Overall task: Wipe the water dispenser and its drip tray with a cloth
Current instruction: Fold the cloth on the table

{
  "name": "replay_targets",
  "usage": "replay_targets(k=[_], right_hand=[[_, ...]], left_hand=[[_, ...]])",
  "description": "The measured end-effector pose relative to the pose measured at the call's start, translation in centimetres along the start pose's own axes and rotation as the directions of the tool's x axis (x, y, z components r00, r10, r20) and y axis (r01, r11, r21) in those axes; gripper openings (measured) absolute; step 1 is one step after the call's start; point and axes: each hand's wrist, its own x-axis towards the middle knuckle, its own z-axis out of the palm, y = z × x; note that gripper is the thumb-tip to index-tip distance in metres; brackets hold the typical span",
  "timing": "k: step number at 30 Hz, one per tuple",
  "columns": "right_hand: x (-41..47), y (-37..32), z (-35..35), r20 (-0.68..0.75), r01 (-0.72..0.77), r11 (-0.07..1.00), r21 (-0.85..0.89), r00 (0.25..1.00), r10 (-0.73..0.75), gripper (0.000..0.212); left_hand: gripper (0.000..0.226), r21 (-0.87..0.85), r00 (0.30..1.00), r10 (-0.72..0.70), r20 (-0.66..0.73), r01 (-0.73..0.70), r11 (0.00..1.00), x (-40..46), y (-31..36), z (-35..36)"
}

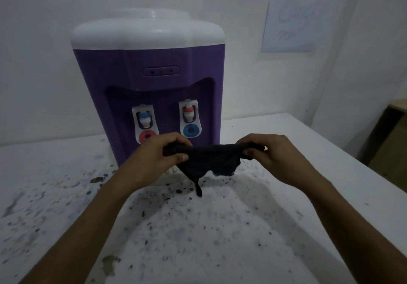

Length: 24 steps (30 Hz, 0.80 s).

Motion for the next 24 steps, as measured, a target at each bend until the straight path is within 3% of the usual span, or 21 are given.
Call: replay_targets(k=[2, 5, 9, 18, 21, 24], right_hand=[[-0.3, 0.3, 0.0, -0.021, 0.009, 1.0, 0.014, 1.0, -0.009, 0.024], [-1.4, 1.3, 0.5, 0.131, 0.0, 1.0, -0.03, 0.991, 0.004, 0.025], [-3.3, 2.7, 1.6, 0.393, -0.031, 0.998, -0.051, 0.918, 0.049, 0.027], [-4.5, 3.4, 1.7, 0.636, -0.155, 0.985, 0.08, 0.768, 0.069, 0.021], [-4.0, 3.9, 2.2, 0.631, -0.173, 0.985, 0.024, 0.766, 0.12, 0.016], [-3.0, 4.8, 2.9, 0.506, -0.199, 0.979, -0.041, 0.841, 0.192, 0.016]], left_hand=[[0.023, -0.013, 1.0, 0.022, -0.005, -0.022, 1.0, -0.3, -0.1, 0.3], [0.026, 0.049, 0.994, 0.016, 0.109, -0.022, 0.999, -1.2, -1.0, 1.4], [0.022, 0.075, 0.953, -0.037, 0.301, 0.015, 0.997, -2.7, -2.4, 3.5], [0.019, 0.012, 0.851, -0.116, 0.512, 0.128, 0.992, -3.5, -3.4, 4.5], [0.019, 0.002, 0.872, -0.138, 0.47, 0.156, 0.988, -3.1, -3.8, 4.6], [0.019, 0.008, 0.937, -0.18, 0.298, 0.187, 0.982, -2.1, -4.7, 5.1]])
